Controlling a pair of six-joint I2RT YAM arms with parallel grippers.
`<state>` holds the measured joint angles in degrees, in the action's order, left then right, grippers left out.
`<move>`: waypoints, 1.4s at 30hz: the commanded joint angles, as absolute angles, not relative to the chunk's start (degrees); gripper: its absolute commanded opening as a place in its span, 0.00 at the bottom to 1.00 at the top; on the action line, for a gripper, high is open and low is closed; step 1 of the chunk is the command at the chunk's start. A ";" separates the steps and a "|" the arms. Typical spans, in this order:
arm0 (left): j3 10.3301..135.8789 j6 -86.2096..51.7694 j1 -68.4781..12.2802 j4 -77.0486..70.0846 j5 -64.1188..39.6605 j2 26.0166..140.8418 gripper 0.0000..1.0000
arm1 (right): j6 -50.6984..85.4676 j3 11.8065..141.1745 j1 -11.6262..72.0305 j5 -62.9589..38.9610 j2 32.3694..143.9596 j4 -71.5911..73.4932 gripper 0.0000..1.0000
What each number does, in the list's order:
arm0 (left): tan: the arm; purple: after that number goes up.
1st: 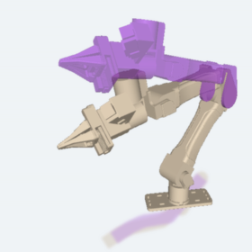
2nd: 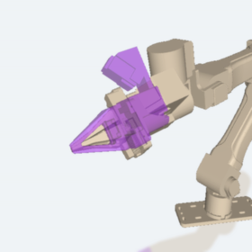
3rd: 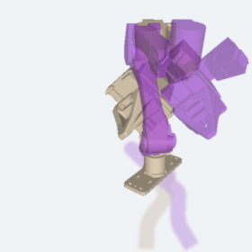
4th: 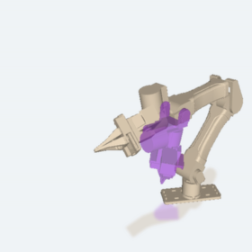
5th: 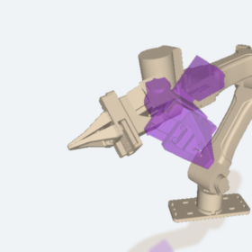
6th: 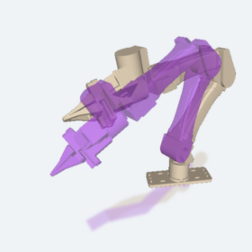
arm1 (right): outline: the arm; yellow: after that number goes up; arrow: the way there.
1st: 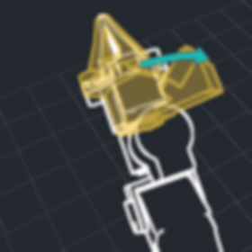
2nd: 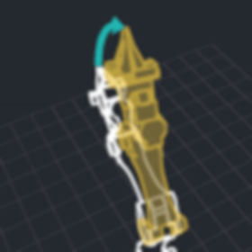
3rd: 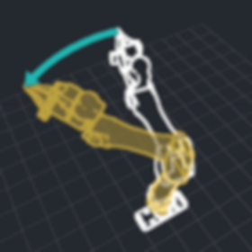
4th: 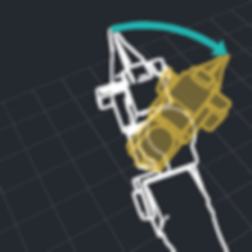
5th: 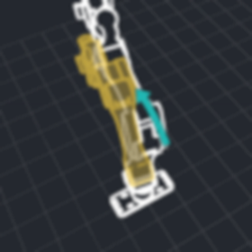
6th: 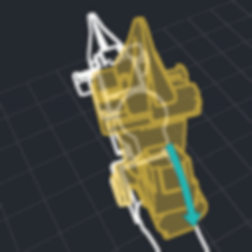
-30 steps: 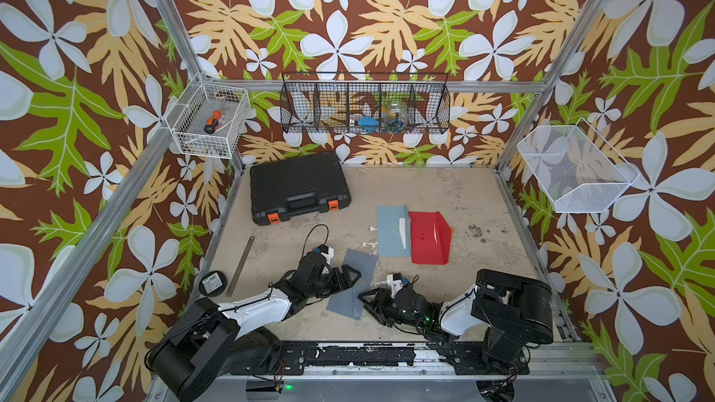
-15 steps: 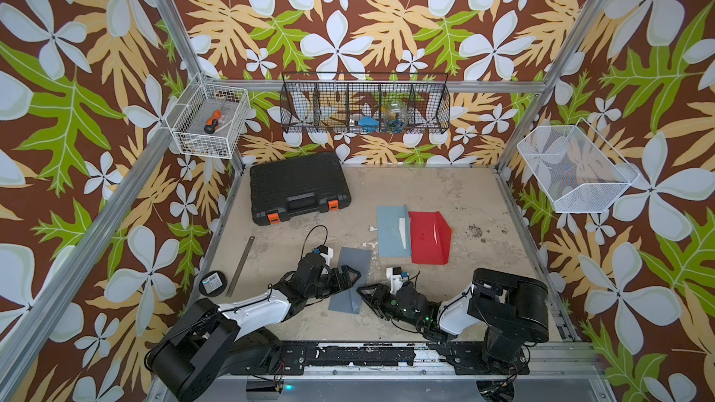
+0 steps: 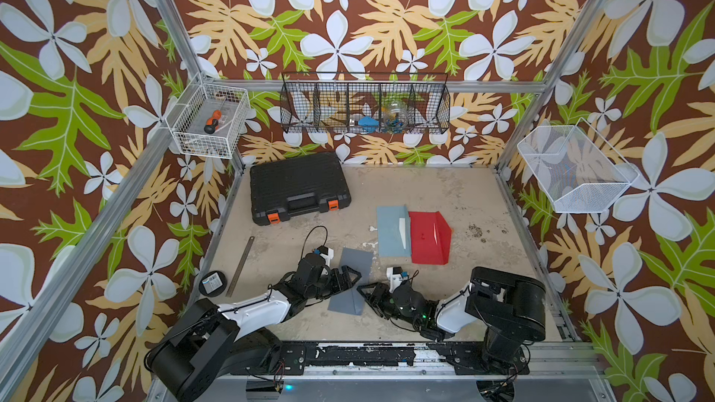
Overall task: Open the envelope
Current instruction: Pick up the envelope from the center of the board.
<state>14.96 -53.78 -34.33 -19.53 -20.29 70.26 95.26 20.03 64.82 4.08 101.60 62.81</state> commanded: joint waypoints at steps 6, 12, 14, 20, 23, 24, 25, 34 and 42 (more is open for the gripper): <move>14.28 -55.02 -34.54 -6.06 -21.12 70.36 0.94 | 93.41 21.38 63.87 3.49 102.42 62.00 0.41; 14.26 -54.91 -34.54 -5.85 -20.91 70.73 0.94 | 91.43 22.85 61.56 -0.26 106.90 65.55 0.28; 14.29 -54.93 -34.54 -5.76 -20.75 70.73 0.94 | 91.92 23.15 61.00 -1.76 109.17 68.12 0.21; 15.05 -55.02 -34.54 -4.27 -19.42 68.76 0.94 | 92.36 23.21 60.16 -4.53 112.21 72.50 0.07; 16.74 -54.54 -34.54 -0.92 -16.29 65.94 0.95 | 90.10 22.86 59.95 -3.75 109.86 70.59 0.02; 17.38 -54.41 -34.54 0.47 -14.84 64.56 0.96 | 88.93 22.84 60.00 -3.32 108.59 69.28 0.00; 18.10 -54.53 -34.54 1.93 -13.24 62.77 0.96 | 87.17 22.80 59.95 -2.88 107.16 67.82 0.00; 24.53 -53.45 -33.05 9.05 -4.66 45.63 0.98 | 69.01 22.14 59.62 2.19 90.34 57.34 0.00; 28.37 -45.11 -31.03 -6.32 -19.61 39.00 0.99 | 44.30 26.04 50.52 -16.01 71.71 42.04 0.00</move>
